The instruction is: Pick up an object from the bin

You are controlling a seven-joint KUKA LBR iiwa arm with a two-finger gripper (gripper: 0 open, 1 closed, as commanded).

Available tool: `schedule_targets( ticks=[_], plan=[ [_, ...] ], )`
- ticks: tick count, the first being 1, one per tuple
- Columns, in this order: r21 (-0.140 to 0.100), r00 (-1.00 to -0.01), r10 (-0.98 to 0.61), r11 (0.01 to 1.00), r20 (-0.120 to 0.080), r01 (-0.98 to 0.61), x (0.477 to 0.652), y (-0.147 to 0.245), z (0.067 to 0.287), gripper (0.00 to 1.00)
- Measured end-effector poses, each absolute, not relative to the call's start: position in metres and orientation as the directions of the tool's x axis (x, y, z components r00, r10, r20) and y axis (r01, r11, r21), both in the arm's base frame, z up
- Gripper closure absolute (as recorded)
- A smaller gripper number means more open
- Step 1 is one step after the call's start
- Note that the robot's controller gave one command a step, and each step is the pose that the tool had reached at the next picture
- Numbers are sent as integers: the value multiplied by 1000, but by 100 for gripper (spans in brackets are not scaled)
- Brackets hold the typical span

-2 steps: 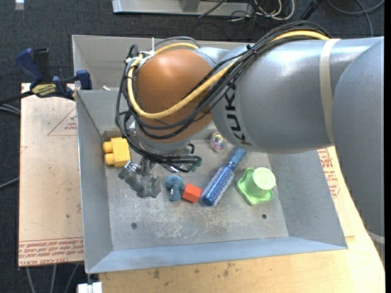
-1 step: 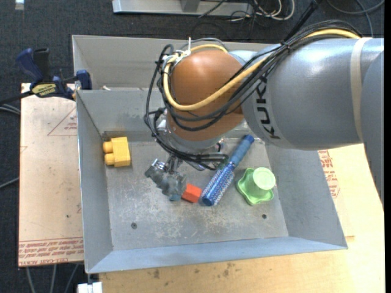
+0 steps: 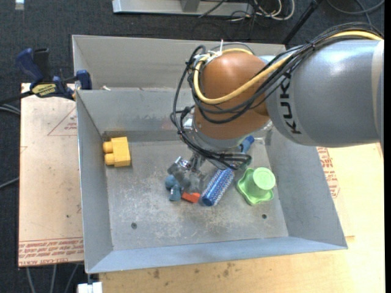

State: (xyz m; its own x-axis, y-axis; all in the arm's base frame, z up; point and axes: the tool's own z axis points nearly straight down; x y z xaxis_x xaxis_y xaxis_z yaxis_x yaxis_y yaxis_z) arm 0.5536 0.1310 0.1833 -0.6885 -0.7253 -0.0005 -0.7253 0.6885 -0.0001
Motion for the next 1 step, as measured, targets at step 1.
schedule_targets(
  ticks=[1],
  plan=[
    [0, -716, -698, 716, -5, -698, 534, 145, 212, 100]
  ],
)
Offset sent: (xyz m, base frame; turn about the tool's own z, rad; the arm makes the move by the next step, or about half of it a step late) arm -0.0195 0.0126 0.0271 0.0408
